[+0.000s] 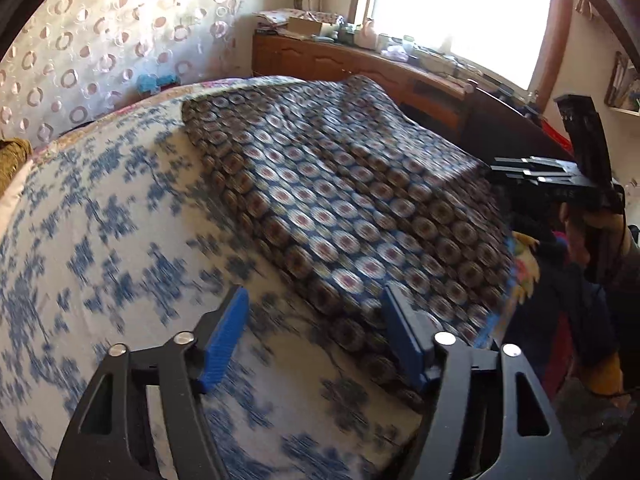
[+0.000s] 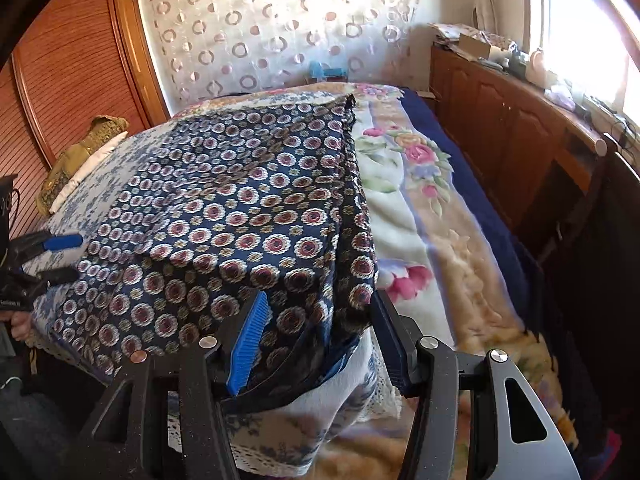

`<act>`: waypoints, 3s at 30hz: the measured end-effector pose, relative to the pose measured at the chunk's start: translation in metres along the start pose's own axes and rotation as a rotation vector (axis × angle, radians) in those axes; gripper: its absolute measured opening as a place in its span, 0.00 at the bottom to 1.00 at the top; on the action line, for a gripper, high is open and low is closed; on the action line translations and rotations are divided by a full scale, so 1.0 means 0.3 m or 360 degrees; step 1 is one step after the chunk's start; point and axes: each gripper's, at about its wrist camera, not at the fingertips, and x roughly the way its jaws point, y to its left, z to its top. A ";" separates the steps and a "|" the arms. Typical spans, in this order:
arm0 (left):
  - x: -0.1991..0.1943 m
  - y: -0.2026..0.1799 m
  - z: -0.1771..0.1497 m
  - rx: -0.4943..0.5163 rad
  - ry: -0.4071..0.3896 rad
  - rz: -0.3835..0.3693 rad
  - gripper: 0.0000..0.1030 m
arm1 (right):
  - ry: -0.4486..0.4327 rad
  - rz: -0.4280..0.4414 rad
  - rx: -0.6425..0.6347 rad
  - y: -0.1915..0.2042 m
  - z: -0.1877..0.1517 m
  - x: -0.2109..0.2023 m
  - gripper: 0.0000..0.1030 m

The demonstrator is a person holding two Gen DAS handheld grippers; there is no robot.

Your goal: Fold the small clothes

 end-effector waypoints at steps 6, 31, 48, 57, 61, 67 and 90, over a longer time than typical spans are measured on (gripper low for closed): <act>-0.017 -0.053 -0.053 -0.0027 0.0052 -0.0065 0.48 | -0.0037 0.0026 -0.0062 0.071 -0.035 -0.039 0.54; -0.087 -0.091 0.313 0.0041 -0.0270 -0.0184 0.03 | -0.0123 0.0303 -0.0307 0.253 -0.074 -0.136 0.62; 0.016 0.114 0.423 -0.0156 -0.0308 -0.0141 0.03 | -0.0010 0.0088 -0.0358 0.139 0.036 0.064 0.49; 0.052 0.240 0.495 -0.0232 -0.0328 -0.0053 0.03 | -0.0173 0.0158 -0.0383 0.125 0.274 0.164 0.09; 0.096 0.301 0.537 -0.0258 -0.0306 -0.0012 0.06 | -0.0175 0.0178 -0.0389 0.122 0.383 0.258 0.09; 0.141 0.360 0.573 -0.0225 -0.0288 0.0031 0.51 | -0.0057 0.0180 -0.0330 0.111 0.449 0.416 0.09; 0.366 0.462 0.574 -0.0243 -0.0032 0.0062 0.76 | -0.0125 0.0068 -0.0056 0.015 0.556 0.385 0.68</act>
